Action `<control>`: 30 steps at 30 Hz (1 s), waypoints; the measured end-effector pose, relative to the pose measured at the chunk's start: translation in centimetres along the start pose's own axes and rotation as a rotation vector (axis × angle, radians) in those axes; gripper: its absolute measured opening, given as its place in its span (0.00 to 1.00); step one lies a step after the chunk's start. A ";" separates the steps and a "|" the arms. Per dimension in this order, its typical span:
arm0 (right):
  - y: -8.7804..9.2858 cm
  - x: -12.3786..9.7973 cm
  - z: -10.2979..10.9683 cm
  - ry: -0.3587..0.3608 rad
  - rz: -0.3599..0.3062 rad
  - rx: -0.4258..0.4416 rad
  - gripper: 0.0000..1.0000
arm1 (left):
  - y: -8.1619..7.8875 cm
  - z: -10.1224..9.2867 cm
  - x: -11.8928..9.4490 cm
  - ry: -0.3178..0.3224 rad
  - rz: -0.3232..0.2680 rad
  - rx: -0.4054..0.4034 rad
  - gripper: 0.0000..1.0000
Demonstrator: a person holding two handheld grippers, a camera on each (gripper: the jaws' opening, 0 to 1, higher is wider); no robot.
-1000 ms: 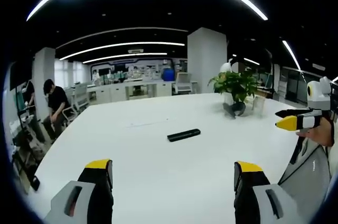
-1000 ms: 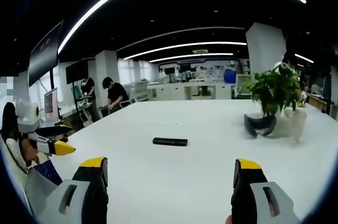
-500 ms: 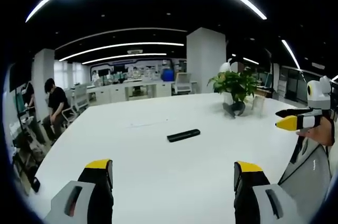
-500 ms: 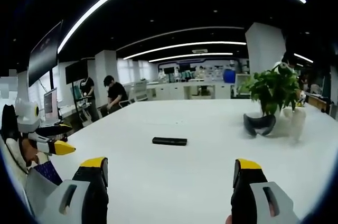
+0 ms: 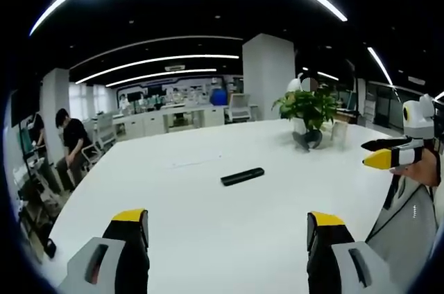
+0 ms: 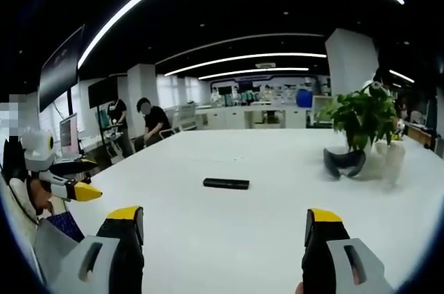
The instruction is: Press the specified remote control buttons in sequence, fully releasing each button before pressing the next.
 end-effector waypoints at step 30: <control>0.6 0.1 0.9 -0.100 0.065 0.027 0.55 | -1.9 1.4 2.4 0.015 0.050 0.085 0.95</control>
Point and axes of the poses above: the point that each gripper's makers call its tool centre point, and the gripper's own axes: x roughly forward along the fingers, z roughly to its left, y roughly out of its underside, the point moved 8 cm from there along -x, roughly backward along the fingers, and after that the axes turned 7 degrees about z, right-handed, at the moved point
